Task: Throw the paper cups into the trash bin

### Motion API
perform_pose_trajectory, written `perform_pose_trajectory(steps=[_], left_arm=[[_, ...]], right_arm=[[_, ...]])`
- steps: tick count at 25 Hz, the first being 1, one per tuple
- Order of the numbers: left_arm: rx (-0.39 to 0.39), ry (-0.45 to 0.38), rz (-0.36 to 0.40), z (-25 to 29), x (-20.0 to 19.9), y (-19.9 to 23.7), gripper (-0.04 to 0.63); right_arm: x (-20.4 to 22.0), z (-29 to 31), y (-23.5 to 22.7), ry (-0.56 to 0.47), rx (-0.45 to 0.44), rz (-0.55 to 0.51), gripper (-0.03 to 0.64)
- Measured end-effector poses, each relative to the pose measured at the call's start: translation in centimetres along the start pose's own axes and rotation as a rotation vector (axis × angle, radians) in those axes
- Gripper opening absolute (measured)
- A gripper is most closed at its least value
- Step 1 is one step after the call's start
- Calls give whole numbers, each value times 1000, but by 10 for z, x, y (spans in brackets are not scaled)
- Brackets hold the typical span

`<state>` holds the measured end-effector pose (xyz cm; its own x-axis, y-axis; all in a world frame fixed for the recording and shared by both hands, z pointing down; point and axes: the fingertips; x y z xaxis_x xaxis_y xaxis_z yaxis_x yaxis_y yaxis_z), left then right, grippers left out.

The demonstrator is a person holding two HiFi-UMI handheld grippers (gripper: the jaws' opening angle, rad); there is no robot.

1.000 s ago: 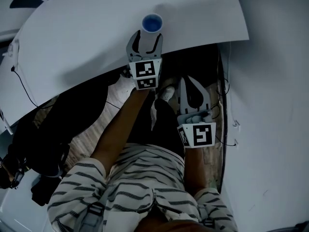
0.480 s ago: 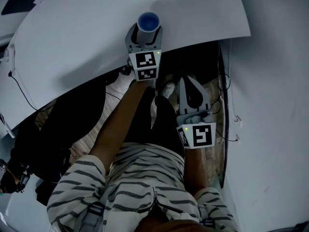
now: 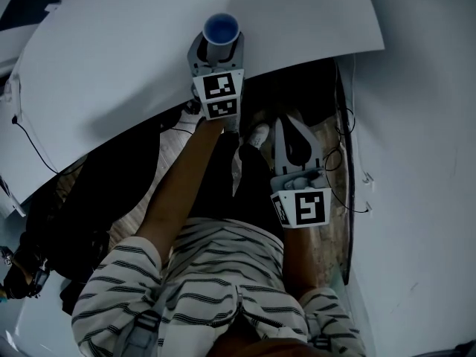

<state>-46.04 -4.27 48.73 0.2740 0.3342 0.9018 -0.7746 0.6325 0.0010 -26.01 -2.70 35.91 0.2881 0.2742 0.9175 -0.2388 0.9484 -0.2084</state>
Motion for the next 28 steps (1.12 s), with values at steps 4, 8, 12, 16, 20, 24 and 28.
perform_pose_trajectory(steps=[4,8,12,16,20,24,28], left_arm=[[15,-12,6,-6,-11,-6,299],[31,-13,15,-18,-23,-17,299],[70,-40,34,-35,-42,-33,299],[120,-76,52,-55,-62,-55,299],[179,-109,85,-73,-81,-78,299],[225,-128,105,-90,-95,-101,299],[267,-132,120,-106,-105,-124,299]], right_arm=[[-4,-8,-3,-13,22,3,9],[-9,-18,-5,-24,37,-4,9],[-19,-31,-4,-56,48,2,9],[-29,-48,-6,-86,78,7,9],[-41,-67,-8,-124,119,-4,9],[-49,-89,-11,-155,156,-10,9],[-56,-111,-14,-181,195,1,9]])
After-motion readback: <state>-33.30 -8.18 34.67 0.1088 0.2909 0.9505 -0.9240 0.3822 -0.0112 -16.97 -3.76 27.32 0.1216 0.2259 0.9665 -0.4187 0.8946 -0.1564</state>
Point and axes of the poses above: the fingertips, and each gripper's own axes: z forward along the fingers, y to its left, x out of its underside
